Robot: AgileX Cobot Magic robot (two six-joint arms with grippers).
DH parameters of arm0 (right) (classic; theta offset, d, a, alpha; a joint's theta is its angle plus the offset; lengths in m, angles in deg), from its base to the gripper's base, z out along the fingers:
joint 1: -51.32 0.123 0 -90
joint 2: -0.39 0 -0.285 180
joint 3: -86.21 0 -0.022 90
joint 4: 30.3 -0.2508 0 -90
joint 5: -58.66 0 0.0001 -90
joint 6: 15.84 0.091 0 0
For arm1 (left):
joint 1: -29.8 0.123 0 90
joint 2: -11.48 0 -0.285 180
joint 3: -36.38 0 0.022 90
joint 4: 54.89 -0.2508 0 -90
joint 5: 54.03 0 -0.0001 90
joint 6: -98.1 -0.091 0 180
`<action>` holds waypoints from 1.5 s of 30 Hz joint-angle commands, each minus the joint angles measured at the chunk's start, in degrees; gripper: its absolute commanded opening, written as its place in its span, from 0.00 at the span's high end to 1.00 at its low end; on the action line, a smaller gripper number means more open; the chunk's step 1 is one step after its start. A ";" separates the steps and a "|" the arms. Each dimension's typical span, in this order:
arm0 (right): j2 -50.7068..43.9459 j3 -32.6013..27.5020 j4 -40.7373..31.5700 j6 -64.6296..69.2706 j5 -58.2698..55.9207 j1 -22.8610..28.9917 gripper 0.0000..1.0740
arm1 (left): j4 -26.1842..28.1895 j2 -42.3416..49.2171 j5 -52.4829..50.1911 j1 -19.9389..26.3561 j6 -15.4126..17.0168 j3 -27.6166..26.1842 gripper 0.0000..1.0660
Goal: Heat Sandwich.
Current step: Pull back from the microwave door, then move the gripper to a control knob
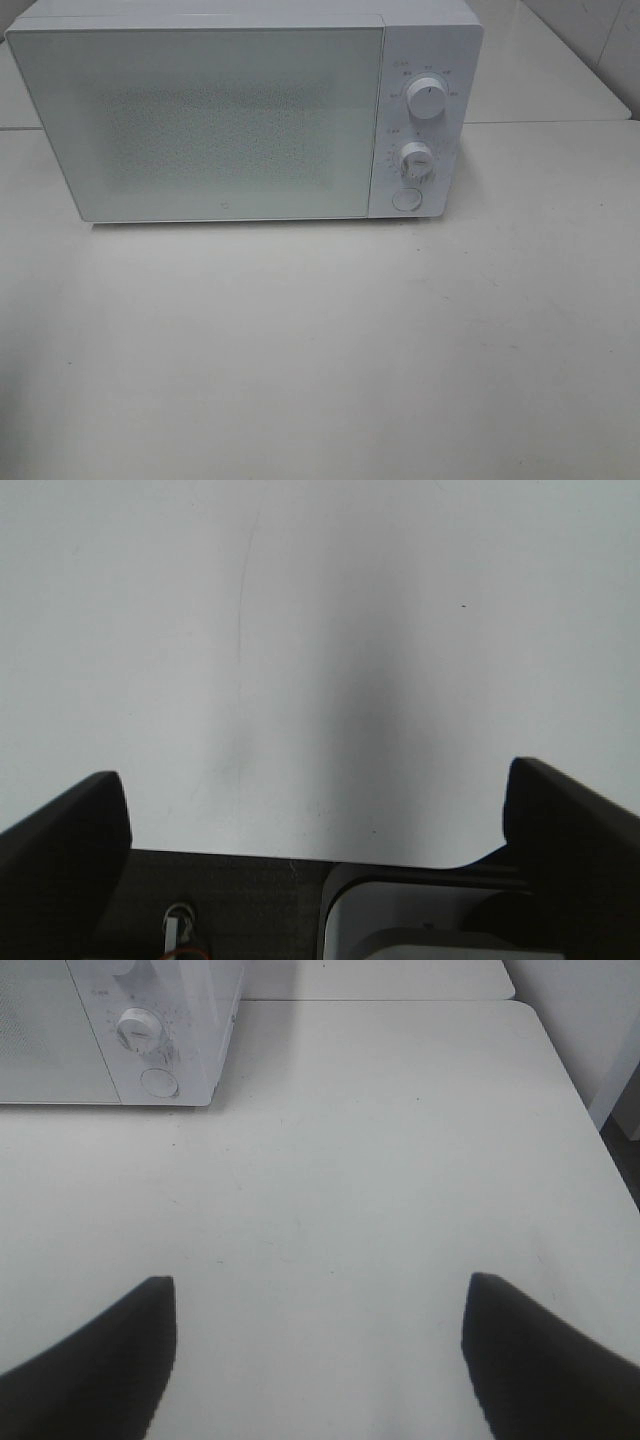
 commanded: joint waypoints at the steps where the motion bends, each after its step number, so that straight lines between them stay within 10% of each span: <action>1: -1.60 0.00 -0.17 -0.63 0.23 -0.40 0.29 | 0.57 5.96 1.15 0.17 -1.60 1.95 0.10; 45: -1.43 0.00 -0.17 -0.63 0.23 -0.40 0.29 | 2.92 46.58 4.93 2.35 -4.70 4.07 0.10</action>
